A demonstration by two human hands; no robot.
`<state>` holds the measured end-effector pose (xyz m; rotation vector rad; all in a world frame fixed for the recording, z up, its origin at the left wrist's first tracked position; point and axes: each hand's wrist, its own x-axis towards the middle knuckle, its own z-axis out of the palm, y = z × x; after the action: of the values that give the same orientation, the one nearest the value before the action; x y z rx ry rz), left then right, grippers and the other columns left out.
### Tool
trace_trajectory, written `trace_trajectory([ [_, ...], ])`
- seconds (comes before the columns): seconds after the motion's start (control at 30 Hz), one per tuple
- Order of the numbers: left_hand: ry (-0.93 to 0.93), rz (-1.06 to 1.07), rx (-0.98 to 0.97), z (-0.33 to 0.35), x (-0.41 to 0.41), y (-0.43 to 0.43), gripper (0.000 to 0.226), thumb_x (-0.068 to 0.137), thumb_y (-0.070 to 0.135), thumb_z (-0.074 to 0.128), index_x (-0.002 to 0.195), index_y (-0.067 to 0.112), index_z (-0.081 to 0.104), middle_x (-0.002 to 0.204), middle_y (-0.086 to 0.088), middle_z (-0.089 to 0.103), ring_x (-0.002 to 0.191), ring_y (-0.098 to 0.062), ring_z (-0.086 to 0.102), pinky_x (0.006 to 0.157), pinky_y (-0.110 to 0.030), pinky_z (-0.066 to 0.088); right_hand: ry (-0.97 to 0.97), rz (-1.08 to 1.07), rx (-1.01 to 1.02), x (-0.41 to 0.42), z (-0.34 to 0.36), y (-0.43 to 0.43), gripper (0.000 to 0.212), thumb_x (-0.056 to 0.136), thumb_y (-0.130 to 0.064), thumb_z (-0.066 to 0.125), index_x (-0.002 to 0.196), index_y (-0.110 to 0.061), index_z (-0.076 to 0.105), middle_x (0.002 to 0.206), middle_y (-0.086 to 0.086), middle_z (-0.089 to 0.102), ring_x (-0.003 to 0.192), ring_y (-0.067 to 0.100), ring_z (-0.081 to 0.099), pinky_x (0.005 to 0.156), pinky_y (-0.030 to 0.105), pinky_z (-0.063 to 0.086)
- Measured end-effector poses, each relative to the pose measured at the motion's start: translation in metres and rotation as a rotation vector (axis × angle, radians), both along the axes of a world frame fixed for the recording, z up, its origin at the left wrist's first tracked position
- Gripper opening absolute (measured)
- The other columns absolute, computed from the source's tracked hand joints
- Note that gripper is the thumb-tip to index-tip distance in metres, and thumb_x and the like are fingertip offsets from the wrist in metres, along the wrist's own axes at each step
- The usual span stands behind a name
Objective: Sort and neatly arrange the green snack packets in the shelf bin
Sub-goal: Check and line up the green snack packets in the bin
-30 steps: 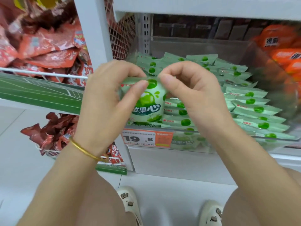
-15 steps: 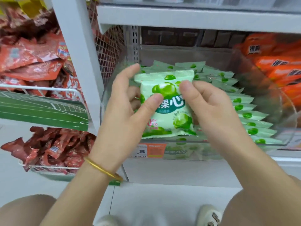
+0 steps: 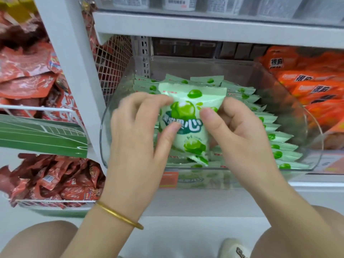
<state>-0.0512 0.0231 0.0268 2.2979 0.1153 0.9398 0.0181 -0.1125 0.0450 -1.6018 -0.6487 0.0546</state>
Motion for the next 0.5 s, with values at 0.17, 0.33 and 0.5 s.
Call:
trace_trajectory([
  [0.17,0.089,-0.149,-0.307,0.014,-0.001,-0.011,0.062,0.083,0.063,0.037,0.133,0.029,0.048,0.116,0.013,0.047,0.114,0.013,0.039,0.095,-0.002,0.028,-0.042,0.073,0.022,-0.005,-0.001,-0.001,0.029,0.094,-0.029,0.042,0.111,-0.02,0.064,0.098,-0.002,0.066,0.086,0.015,0.066,0.061,0.03,0.056],
  [0.33,0.022,-0.305,-0.695,0.021,-0.003,-0.01,0.041,0.087,0.014,0.063,0.126,0.02,0.05,0.11,0.008,0.068,0.103,-0.005,0.063,0.086,-0.025,0.053,-0.091,0.0,0.036,0.0,0.003,-0.005,0.02,0.088,-0.024,0.05,0.101,-0.027,0.066,0.091,0.002,0.06,0.074,0.006,0.059,0.055,0.02,0.049],
  [0.5,0.029,-0.432,-0.818,0.016,-0.005,-0.011,0.062,0.085,0.012,0.053,0.141,0.019,0.027,0.107,0.003,0.071,0.099,-0.012,0.067,0.081,-0.025,0.055,0.078,-0.064,-0.05,0.012,0.003,-0.007,0.04,0.075,-0.056,0.056,0.104,-0.029,0.062,0.092,-0.008,0.066,0.081,0.004,0.062,0.068,0.022,0.049],
])
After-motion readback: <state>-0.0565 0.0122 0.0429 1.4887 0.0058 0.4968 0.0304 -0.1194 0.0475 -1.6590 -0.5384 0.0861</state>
